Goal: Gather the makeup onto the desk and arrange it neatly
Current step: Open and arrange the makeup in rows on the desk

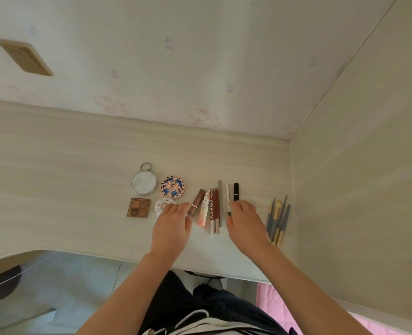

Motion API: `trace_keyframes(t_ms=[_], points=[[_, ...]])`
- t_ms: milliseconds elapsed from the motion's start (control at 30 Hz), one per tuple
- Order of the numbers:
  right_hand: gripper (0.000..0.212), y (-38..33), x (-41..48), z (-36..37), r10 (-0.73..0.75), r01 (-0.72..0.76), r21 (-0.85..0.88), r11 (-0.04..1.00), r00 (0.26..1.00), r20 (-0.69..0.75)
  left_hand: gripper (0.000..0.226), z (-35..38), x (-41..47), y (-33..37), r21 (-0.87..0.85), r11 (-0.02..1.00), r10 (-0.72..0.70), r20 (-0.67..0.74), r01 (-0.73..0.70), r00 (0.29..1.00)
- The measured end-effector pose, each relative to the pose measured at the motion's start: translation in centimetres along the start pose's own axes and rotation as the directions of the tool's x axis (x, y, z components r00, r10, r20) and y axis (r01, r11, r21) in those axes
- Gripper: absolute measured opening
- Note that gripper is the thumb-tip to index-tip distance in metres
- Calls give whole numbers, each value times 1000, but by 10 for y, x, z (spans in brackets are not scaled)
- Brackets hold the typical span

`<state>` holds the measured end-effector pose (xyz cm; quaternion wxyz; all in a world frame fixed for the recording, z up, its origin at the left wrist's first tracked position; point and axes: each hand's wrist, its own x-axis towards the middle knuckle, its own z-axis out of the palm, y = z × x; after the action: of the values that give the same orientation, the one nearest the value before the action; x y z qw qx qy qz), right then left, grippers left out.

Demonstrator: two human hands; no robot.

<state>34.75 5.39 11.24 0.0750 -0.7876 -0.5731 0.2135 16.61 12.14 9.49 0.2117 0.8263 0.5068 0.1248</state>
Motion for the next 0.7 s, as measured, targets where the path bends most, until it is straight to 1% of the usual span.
trace_keyframes(t_ms=[67,133,233,300,400,500,600,700], points=[[36,-20,7,3,-20,20,-9,1000,1000,1,33,-7,4,-16,11,1000,-17,-13,17,1000],[37,-39,15,10,-58,58,-28,998,998,-3,31,-15,10,-32,-15,999,-41,-35,41,999],[37,-68,29,21,-57,57,-3,998,998,-13,25,-29,22,-59,-2,998,-56,-32,56,998],[37,-88,39,27,-41,41,11,999,999,0,23,-40,31,-79,-2,996,-86,2,86,996],[38,-116,52,36,-20,20,23,1000,1000,10,29,-57,49,-110,-55,980,-188,55,191,981],[36,-144,68,47,27,-27,22,999,999,-20,25,-70,69,-139,-117,953,-269,99,280,958],[34,-169,88,59,70,-71,-32,997,997,-24,19,-75,85,-158,-134,943,-279,185,306,942],[30,-181,111,67,150,-155,-65,986,986,-78,25,-71,100,-166,-107,954,-244,270,281,931]])
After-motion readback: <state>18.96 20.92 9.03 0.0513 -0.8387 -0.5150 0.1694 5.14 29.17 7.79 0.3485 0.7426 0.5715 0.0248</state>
